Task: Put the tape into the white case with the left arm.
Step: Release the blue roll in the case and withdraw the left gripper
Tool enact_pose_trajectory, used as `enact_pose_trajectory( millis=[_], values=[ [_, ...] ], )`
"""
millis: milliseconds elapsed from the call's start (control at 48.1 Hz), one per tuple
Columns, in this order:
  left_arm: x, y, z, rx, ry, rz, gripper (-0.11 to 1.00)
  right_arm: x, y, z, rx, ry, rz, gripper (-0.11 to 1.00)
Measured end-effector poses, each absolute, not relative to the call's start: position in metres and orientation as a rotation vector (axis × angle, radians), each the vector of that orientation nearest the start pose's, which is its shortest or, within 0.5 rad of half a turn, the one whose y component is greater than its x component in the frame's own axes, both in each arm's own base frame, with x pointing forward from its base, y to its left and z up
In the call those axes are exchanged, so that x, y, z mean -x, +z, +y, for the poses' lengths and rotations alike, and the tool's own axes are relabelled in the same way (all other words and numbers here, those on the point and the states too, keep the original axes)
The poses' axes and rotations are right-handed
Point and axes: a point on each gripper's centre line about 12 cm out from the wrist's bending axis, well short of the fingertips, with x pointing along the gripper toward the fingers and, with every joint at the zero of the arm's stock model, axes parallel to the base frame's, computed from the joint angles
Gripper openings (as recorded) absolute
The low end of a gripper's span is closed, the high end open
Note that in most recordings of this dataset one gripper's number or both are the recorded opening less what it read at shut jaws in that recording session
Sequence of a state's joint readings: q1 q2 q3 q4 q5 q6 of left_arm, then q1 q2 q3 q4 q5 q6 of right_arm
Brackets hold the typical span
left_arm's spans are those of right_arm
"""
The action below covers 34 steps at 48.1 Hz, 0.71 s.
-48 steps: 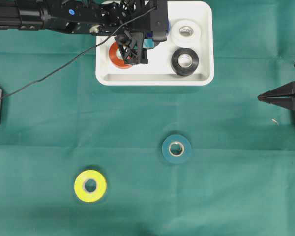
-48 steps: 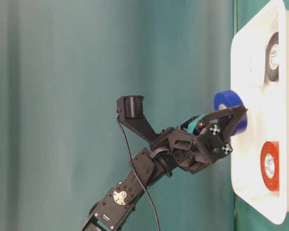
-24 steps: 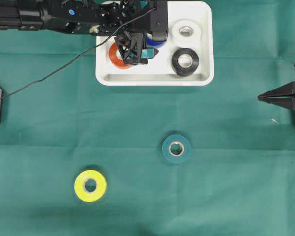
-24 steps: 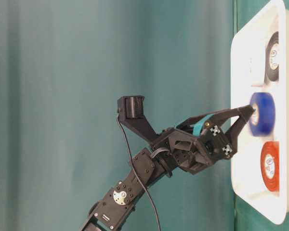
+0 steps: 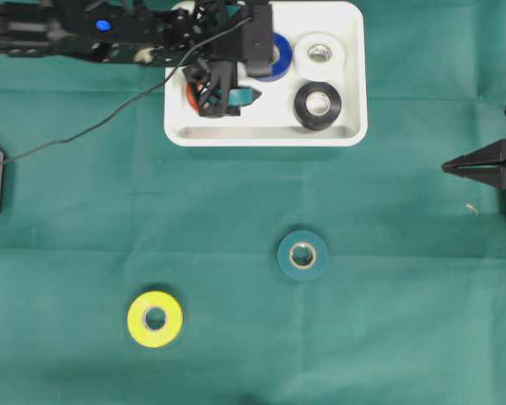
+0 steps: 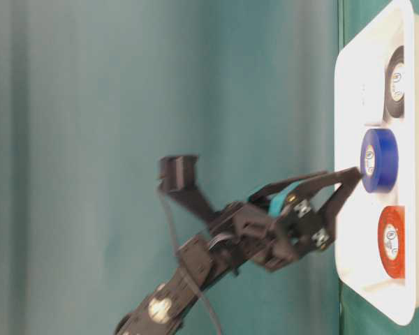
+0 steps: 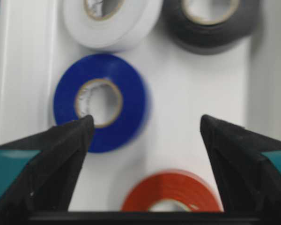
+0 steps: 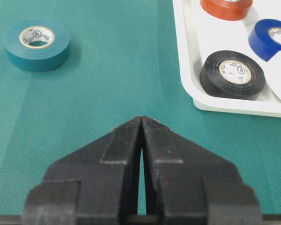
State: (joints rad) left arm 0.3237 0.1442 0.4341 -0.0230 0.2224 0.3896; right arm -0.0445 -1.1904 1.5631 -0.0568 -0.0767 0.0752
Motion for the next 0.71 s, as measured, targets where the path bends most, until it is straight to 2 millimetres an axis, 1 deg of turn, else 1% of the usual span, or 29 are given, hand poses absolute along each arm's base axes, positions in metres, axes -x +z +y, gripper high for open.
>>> enact_pose_trajectory(
  millis=[83, 250, 416, 707],
  values=[
    [-0.408, 0.176, 0.124, -0.228, 0.134, 0.808, 1.0, -0.136, 0.15, -0.006, -0.026, -0.043, 0.297, -0.09],
    [-0.395, 0.184, 0.096, -0.256, 0.088, 0.766, 1.0, -0.136, 0.15, -0.005, -0.025, -0.041, 0.296, -0.09],
    [-0.38, 0.183, 0.075, -0.241, 0.059, 0.76, 1.0, -0.136, 0.15, -0.006, -0.026, -0.043, 0.297, -0.09],
    [-0.356, 0.18, 0.036, -0.158, 0.015, 0.763, 1.0, -0.136, 0.15, -0.006, -0.026, -0.043, 0.296, -0.09]
  ],
)
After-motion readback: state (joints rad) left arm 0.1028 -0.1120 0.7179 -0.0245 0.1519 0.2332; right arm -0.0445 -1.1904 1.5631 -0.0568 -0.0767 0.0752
